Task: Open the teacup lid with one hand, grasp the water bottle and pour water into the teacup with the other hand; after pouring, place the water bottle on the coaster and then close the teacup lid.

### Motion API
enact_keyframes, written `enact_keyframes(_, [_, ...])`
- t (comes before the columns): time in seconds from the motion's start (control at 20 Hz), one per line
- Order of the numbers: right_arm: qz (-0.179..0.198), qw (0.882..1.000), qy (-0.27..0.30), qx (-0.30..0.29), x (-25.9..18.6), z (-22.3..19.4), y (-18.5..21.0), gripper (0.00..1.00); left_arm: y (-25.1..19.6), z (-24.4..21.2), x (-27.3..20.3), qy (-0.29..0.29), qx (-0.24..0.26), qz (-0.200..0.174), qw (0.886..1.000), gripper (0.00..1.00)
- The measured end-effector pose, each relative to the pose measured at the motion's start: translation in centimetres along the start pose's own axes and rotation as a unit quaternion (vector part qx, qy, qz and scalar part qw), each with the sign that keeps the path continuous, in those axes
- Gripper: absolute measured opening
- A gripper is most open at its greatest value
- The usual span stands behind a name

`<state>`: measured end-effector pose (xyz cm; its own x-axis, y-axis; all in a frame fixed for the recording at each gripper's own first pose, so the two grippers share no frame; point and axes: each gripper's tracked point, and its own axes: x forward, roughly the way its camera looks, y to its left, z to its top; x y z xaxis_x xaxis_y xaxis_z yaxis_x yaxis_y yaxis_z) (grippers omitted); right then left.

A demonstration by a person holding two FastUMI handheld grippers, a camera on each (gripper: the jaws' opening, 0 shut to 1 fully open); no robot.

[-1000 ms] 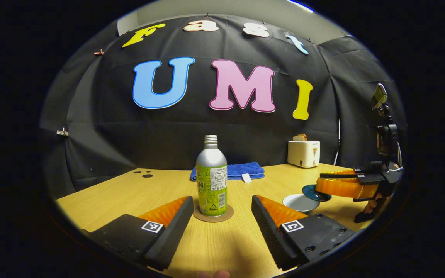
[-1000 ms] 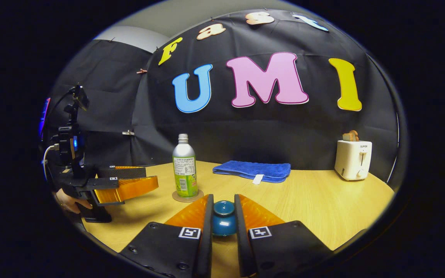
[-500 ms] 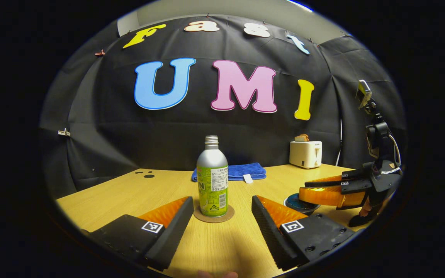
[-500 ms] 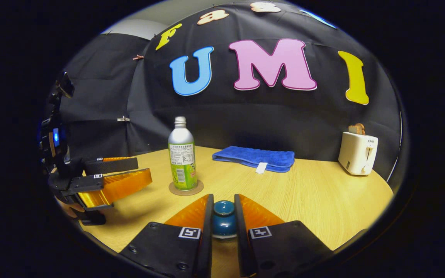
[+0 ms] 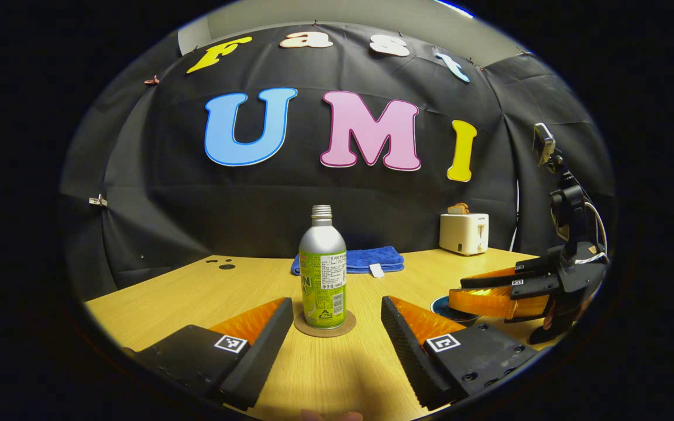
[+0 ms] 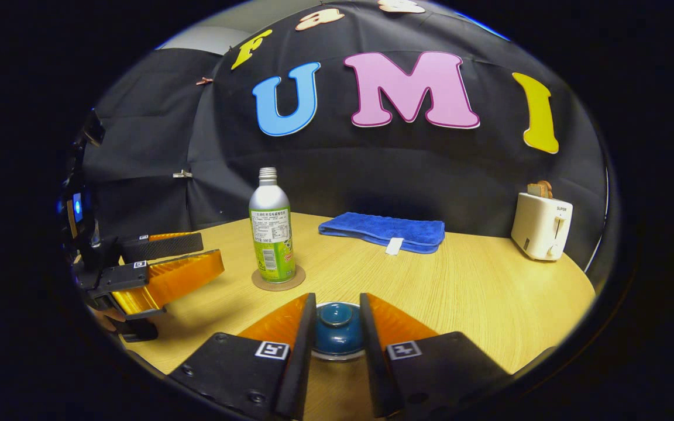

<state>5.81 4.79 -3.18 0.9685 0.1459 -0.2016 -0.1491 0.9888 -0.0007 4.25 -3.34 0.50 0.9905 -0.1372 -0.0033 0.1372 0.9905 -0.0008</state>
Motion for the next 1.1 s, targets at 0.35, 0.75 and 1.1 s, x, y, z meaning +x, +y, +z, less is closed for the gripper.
enact_keyframes(0.35, [-0.051,0.995,-0.088,0.002,-2.8,2.2,-1.1,0.91,0.0,0.0,0.0,0.000,0.000,0.000,1.000,0.95])
enact_keyframes(0.75, [-0.086,0.991,-0.101,0.005,-5.8,2.0,-1.9,0.97,0.3,0.0,-0.1,0.001,0.000,0.014,1.000,0.95])
enact_keyframes(1.1, [-0.092,0.991,-0.101,0.005,-5.9,2.0,-2.0,0.96,0.4,-0.1,0.1,0.000,0.000,0.018,1.000,0.95])
